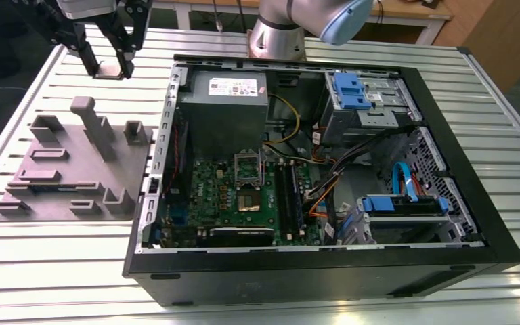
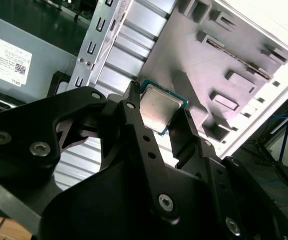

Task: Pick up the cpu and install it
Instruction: 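Pick up the cpu and move it towards the insertion slot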

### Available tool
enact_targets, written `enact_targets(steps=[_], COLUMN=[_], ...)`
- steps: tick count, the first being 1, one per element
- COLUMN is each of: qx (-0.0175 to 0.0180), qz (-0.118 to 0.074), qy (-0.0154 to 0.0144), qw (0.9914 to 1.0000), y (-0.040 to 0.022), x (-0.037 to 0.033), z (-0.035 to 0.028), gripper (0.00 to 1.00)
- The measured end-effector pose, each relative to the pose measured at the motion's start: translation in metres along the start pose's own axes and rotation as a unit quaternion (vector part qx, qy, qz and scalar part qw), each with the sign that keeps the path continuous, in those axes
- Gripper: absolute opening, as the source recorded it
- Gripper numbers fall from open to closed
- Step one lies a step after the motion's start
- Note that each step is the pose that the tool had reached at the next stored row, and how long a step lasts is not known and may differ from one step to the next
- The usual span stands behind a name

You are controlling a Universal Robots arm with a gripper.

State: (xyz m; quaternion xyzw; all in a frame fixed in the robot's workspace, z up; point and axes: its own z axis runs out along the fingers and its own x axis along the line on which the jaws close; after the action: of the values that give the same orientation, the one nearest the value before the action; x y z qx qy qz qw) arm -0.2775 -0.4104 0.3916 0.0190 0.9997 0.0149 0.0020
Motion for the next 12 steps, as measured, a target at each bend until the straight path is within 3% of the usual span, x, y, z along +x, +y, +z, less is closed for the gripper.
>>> enact_targets(steps=[12], qx=[0.0000], qz=[0.000], qy=[0.0000], qw=[1.00000], y=[0.0002], x=[-0.0050], z=[0.0001], gripper=[0.47])
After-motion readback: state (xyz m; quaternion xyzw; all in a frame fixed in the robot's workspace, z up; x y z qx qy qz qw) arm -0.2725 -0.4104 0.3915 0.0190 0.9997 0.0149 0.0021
